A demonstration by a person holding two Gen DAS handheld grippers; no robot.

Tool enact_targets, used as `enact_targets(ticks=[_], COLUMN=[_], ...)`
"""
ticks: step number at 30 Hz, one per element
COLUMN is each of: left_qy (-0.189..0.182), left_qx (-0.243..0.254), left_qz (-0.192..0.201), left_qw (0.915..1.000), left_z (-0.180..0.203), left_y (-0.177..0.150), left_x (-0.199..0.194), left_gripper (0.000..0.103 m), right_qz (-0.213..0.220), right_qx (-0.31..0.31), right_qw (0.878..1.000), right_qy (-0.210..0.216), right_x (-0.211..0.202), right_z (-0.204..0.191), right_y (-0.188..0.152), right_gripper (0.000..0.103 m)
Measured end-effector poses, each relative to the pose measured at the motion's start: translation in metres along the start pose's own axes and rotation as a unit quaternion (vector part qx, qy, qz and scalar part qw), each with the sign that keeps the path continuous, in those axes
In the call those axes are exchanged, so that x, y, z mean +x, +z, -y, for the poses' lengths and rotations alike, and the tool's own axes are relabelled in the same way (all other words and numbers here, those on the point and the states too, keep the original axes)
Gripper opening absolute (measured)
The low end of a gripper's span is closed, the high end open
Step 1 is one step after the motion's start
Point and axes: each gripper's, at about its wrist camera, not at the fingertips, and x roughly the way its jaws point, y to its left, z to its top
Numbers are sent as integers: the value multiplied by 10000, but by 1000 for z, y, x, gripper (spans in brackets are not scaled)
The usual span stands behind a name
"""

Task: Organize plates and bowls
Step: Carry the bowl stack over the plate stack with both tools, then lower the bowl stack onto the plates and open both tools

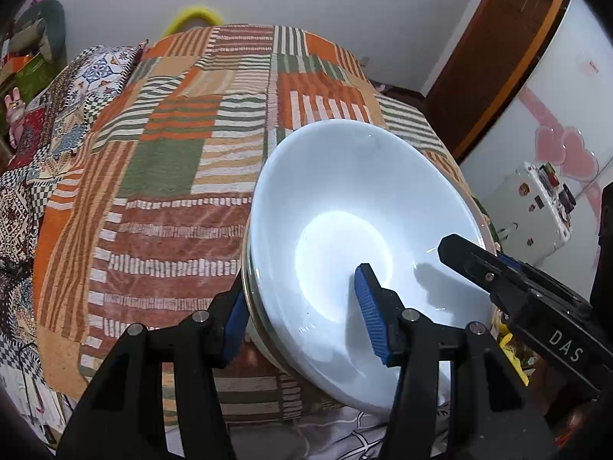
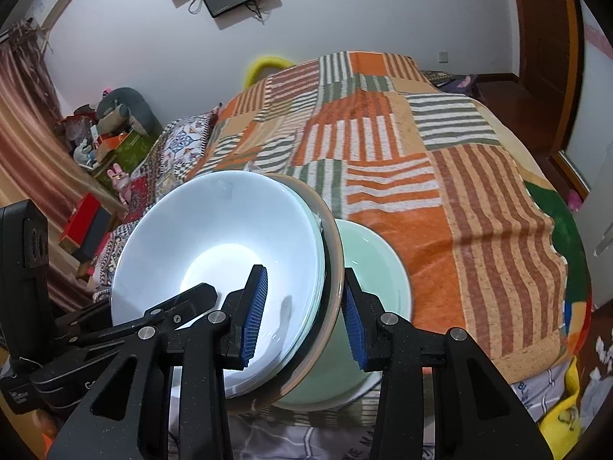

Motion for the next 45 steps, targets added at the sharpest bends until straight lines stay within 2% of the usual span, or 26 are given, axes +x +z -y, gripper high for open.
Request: enact_targets(ticks=[18,33,41,45], left_qy=[-47,140,177,177], left_qx=[-63,313,113,21], left_qz=[-519,-395,-342,-130], left_qw=[9986,9986,9992,9998], left_z=[-3,11,1,-5], left_y=[-3,-9,-8,-5], left_x=[51,51,44,25], left_gripper=[53,53,53,53], right_qz=[-369,-400,-417,-286], right_qx=[235,316,322,227], right_qw=[9989,9985,9986,9992], right_qy=[-154,-181,-109,-149], right_x=[22,29,23,10], right_z=[22,31,32,32], right_y=[-11,-18,-18,-16], right_gripper=[35,35,37,38])
